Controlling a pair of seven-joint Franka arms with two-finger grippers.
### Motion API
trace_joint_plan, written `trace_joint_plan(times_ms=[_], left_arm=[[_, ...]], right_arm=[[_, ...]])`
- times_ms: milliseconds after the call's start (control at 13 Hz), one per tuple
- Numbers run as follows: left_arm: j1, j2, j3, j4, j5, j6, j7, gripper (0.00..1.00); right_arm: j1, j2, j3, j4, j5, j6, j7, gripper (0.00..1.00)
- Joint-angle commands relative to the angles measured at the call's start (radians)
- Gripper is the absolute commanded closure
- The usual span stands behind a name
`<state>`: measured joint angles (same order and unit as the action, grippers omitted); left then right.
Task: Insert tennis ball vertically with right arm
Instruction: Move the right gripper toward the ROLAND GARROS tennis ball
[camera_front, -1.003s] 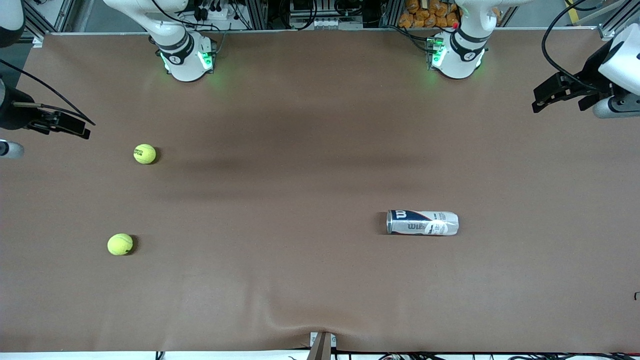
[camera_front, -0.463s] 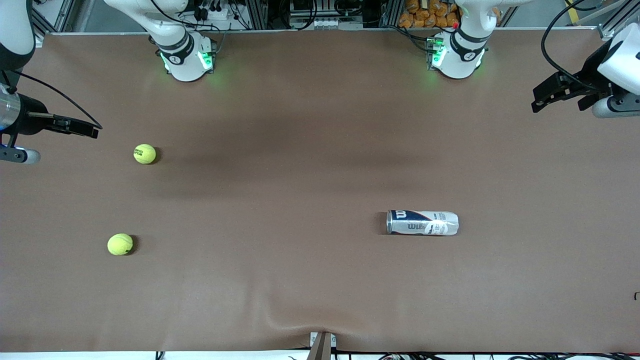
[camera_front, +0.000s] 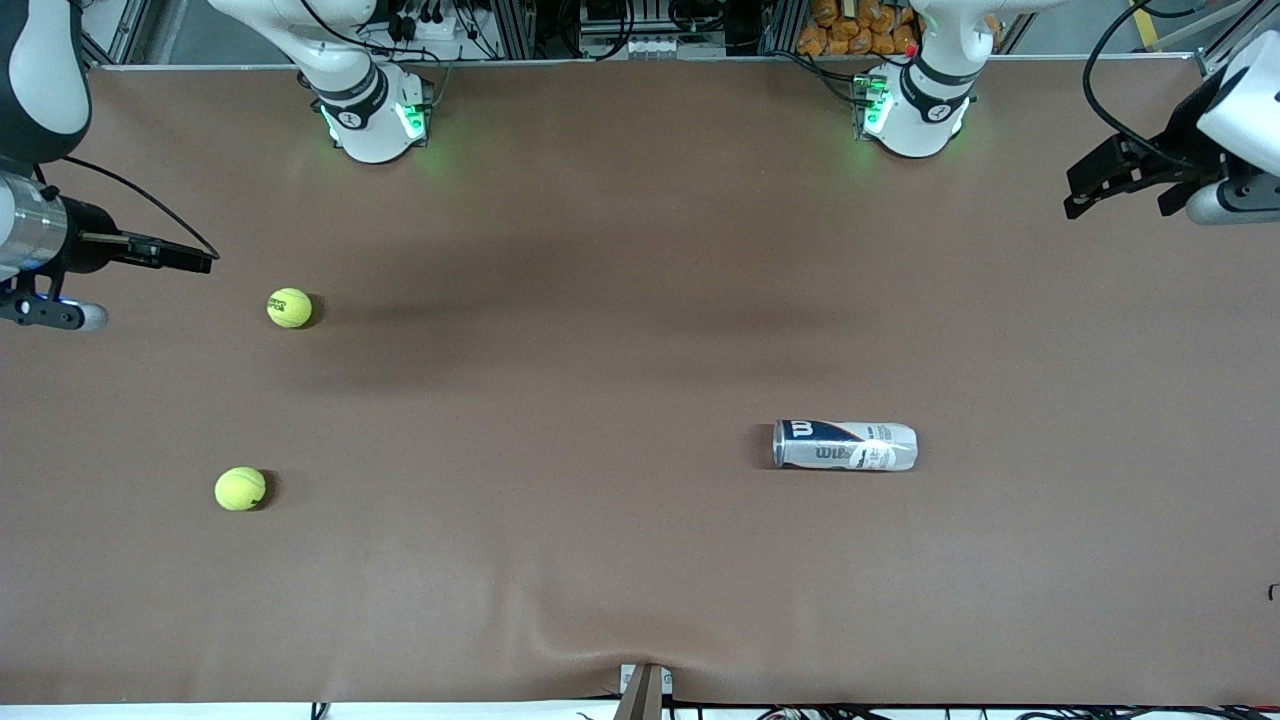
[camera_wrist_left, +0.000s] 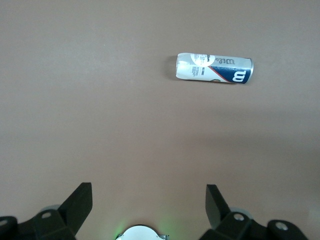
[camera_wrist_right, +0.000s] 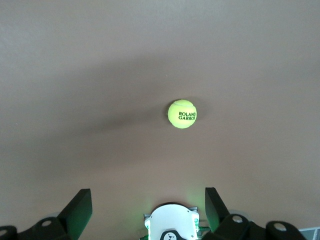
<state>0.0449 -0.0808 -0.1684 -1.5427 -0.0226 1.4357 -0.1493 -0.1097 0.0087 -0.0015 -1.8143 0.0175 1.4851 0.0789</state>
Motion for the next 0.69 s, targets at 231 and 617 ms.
trace_joint_plan(times_ms=[231, 617], left_arm=[[0.004, -0.022, -0.037, 0.000, 0.007, -0.008, 0.005, 0.00], [0.009, -0.007, -0.037, -0.013, 0.009, 0.003, 0.008, 0.00]], right_arm=[[-0.016, -0.021, 0.012, -0.111, -0.011, 0.029, -0.008, 0.00], [-0.024, -0.022, 0.012, -0.184, -0.011, 0.109, -0.008, 0.00]])
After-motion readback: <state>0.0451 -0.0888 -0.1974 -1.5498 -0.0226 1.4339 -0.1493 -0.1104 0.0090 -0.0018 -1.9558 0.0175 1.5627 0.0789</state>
